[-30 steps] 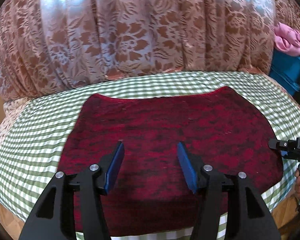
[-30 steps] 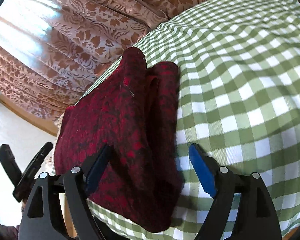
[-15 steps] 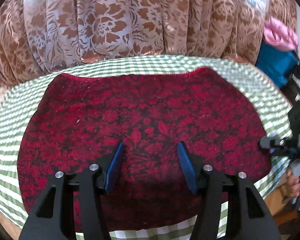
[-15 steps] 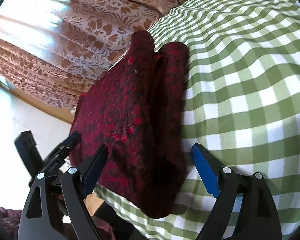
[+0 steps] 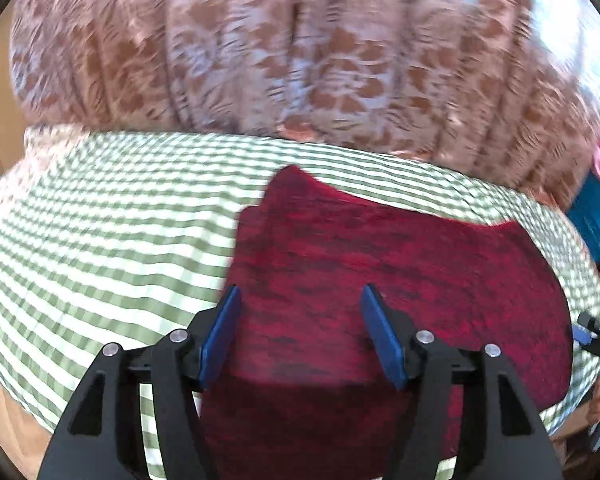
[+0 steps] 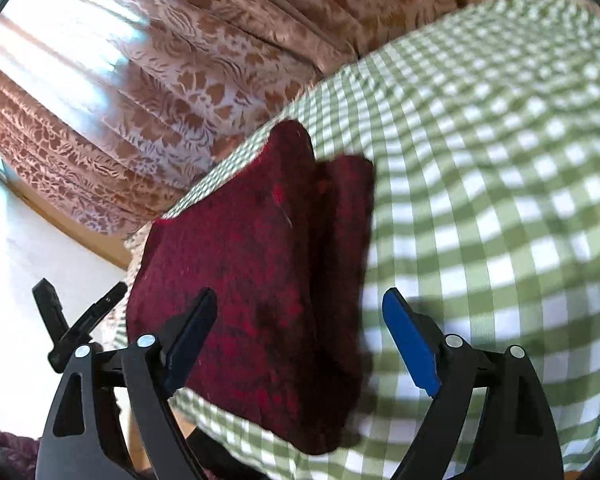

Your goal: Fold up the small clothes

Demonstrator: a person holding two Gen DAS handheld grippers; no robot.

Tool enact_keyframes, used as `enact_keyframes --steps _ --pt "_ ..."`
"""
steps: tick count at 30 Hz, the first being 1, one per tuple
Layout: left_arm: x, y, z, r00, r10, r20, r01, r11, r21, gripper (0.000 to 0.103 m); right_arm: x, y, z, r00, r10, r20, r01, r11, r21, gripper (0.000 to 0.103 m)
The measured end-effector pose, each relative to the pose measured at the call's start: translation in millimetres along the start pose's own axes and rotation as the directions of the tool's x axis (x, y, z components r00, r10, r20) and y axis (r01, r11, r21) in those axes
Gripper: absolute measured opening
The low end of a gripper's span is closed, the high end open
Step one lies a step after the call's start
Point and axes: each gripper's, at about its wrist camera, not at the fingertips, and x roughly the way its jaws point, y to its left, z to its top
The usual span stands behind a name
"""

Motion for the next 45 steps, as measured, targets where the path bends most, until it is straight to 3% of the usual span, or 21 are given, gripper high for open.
enact_keyframes --steps 5,12,13,14,15,16,18,20,22,24,26,28,31,34,35,37,39,43,45 --pt "25.2 32.1 30.6 0.997 -0.064 -0.046 0.058 0.991 -0.123 0.068 14.5 16.9 22.9 0.997 -0.067 0.042 0.069 0.996 -0.064 0.079" --pt "76.8 25.5 65.5 0.986 -0.114 -0.123 0.098 0.987 -0.123 0.067 62.6 31.0 71.3 0.983 -0.181 0.042 0.183 0.981 -0.066 0.074" --pt "85.2 25.2 68.8 0.984 -0.115 -0.138 0.097 0.987 -0.127 0.063 71.6 31.3 76.3 0.979 -0.201 0.025 0.202 0.976 -0.076 0.074" --pt "95.0 24.1 70.9 0.981 -0.119 -0.156 0.1 0.987 -0.128 0.049 78.7 31.4 79.3 0.975 -0.221 0.01 0.221 0.972 -0.081 0.072" --pt "104.4 23.1 71.5 0.977 -0.123 -0.176 0.102 0.987 -0.125 0.036 86.9 31.2 82.1 0.972 -0.236 -0.012 0.235 0.968 -0.084 0.062" --pt "110.7 23.0 71.2 0.976 -0.106 -0.188 0.084 0.989 -0.122 0.014 96.6 30.9 84.9 0.97 -0.24 -0.046 0.235 0.968 -0.092 0.037" --pt "106.5 25.6 70.6 0.983 -0.116 -0.139 0.098 0.986 -0.132 0.013 99.3 33.9 87.3 0.961 -0.275 -0.034 0.269 0.956 -0.119 0.021" --pt "93.5 30.7 71.6 0.99 -0.125 -0.061 0.115 0.981 -0.153 0.013 88.5 42.2 89.1 0.967 -0.251 0.029 0.253 0.959 -0.124 0.017" --pt "93.4 35.4 72.1 0.992 -0.118 -0.036 0.109 0.976 -0.188 0.013 78.5 48.9 90.6 0.969 -0.225 0.102 0.237 0.963 -0.126 0.017" --pt "109.2 32.9 71.4 0.996 -0.066 -0.062 0.054 0.983 -0.176 0.015 88.5 47.7 92.6 0.955 -0.276 0.107 0.288 0.95 -0.122 0.017" --pt "132.8 29.8 62.0 0.992 0.003 -0.124 -0.021 0.989 -0.148 0.021 112.8 39.4 90.7 0.932 -0.356 0.062 0.361 0.925 -0.121 0.017" --pt "144.9 30.0 51.4 0.991 0.017 -0.132 -0.035 0.991 -0.131 0.023 134.8 22.4 83.3 0.915 -0.403 -0.003 0.401 0.912 -0.091 0.017" --pt "140.4 25.8 53.4 0.992 0.034 -0.12 -0.048 0.992 -0.113 0.028 131.1 20.2 83.2 0.923 -0.386 0.008 0.385 0.92 -0.075 0.019" --pt "123.3 30.7 56.7 0.993 0.055 -0.106 -0.068 0.989 -0.127 0.049 119.5 19.0 88.1 0.941 -0.337 -0.013 0.336 0.94 -0.052 0.028" --pt "111.9 34.8 57.8 0.996 0.047 -0.079 -0.058 0.988 -0.145 0.049 111.9 19.5 88.7 0.95 -0.313 -0.009 0.312 0.949 -0.033 0.033" --pt "91.1 41.1 57.9 0.997 0.062 -0.039 -0.068 0.986 -0.155 0.049 90.2 15.0 88.3 0.978 -0.211 0.003 0.21 0.977 0.026 0.058" --pt "72.6 43.0 55.2 0.998 0.067 -0.001 -0.066 0.988 -0.139 0.048 75.8 11.9 84.2 0.982 -0.187 0.019 0.186 0.981 0.047 0.074" --pt "32.6 41.2 40.4 0.998 0.014 0.058 -0.008 0.994 -0.107 0.047 61.7 -7.4 62.6 0.993 -0.118 -0.031 0.121 0.989 0.086 0.075" --pt "16.4 29.5 26.7 0.996 -0.059 0.061 0.063 0.996 -0.058 0.046 56.6 -19.5 47.9 0.997 -0.065 -0.05 0.071 0.99 0.12 0.075"
